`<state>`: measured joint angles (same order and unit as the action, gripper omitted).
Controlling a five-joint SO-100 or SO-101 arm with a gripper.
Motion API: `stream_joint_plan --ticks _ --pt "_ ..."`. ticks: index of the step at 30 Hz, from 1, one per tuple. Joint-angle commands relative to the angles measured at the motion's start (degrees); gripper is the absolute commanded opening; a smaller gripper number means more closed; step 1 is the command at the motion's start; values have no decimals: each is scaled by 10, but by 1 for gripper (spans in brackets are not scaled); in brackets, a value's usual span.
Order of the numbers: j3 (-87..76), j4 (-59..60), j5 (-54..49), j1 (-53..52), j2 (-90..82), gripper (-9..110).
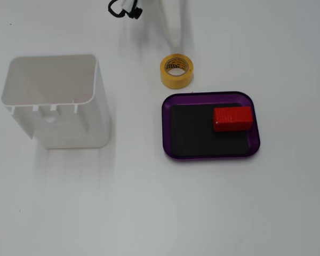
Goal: Remove the yellow tape from the box.
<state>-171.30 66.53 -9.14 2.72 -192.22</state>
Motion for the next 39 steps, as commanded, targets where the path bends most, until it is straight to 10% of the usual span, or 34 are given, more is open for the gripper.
stream_joint_plan --ticks 1,12,17,39 --pt "-32 -3 69 -1 -48 19" --pt "-35 4 111 -6 -47 18" --pt "-35 4 111 -6 -47 -2" --pt "-35 4 112 -6 -47 3"
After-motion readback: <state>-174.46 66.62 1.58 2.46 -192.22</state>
